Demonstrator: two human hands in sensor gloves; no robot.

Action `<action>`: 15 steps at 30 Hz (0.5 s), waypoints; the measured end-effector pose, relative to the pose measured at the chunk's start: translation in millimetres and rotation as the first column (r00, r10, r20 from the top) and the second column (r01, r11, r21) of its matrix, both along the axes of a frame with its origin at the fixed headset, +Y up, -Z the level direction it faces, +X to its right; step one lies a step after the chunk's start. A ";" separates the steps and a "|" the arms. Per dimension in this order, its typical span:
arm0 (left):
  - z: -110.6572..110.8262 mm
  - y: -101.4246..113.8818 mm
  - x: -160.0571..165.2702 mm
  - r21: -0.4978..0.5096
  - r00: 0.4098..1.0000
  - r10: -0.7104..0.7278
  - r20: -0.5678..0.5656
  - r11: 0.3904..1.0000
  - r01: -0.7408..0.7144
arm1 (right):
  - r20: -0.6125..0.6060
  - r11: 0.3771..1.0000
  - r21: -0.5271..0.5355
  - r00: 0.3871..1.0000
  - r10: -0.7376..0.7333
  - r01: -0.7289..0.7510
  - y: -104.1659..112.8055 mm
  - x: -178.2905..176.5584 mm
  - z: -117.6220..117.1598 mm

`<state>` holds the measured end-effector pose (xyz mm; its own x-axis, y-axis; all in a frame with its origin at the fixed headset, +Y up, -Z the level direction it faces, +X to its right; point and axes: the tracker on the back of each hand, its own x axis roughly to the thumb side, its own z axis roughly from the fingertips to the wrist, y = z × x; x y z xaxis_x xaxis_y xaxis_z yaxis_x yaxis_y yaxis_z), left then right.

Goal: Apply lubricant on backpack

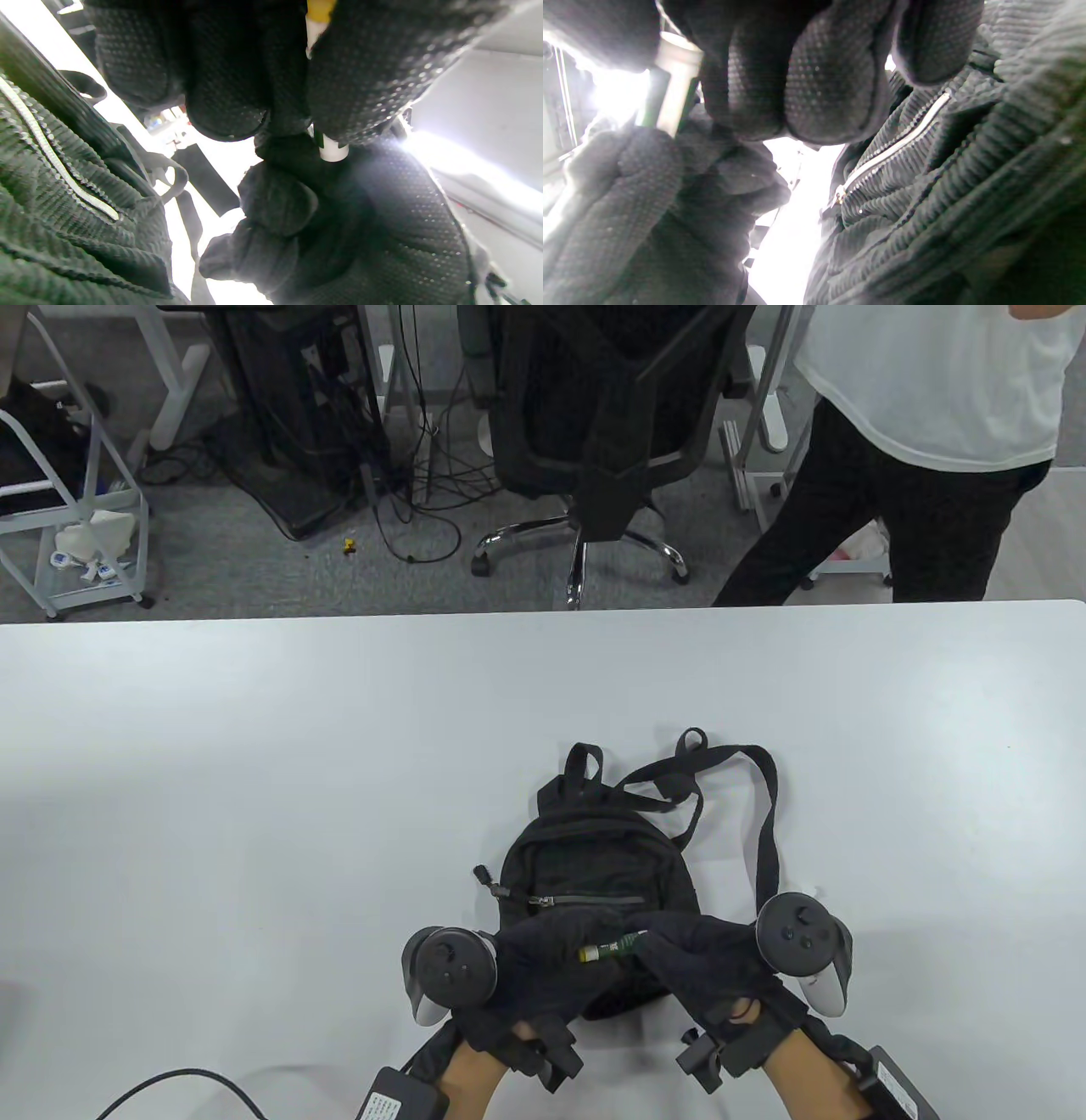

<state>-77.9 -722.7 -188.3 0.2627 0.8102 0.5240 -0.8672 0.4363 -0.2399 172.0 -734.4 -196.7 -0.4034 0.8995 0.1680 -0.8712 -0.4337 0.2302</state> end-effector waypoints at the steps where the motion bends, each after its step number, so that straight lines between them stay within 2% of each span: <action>1: -0.8 -0.1 0.3 -0.007 1.000 -0.008 0.000 1.000 0.008 | 0.009 1.000 0.005 1.000 -0.006 0.006 0.3 0.4 0.0; 3: -3.1 -0.2 -2.2 -0.040 1.000 -0.019 0.022 0.999 0.019 | 0.029 1.000 0.012 0.999 -0.017 0.017 1.2 2.0 -0.3; 6: -6.7 0.0 -10.9 -0.108 0.999 -0.029 -0.014 0.994 0.028 | 0.067 0.999 0.028 0.998 -0.019 0.017 3.4 9.0 -1.9; 9: -9.3 2.2 -20.0 -0.105 0.998 -0.029 -0.064 0.994 0.023 | 0.116 0.997 0.067 0.993 0.018 -0.026 7.2 18.0 -4.2; 12: -11.5 4.4 -23.2 -0.151 0.990 -0.131 -0.048 0.981 0.123 | 0.176 0.991 0.109 0.982 0.063 -0.083 11.5 27.2 -6.2; 15: -11.5 0.8 -14.8 -0.174 0.929 -0.359 0.085 0.913 0.369 | 0.224 0.973 0.157 0.965 0.134 -0.171 14.9 31.2 -7.5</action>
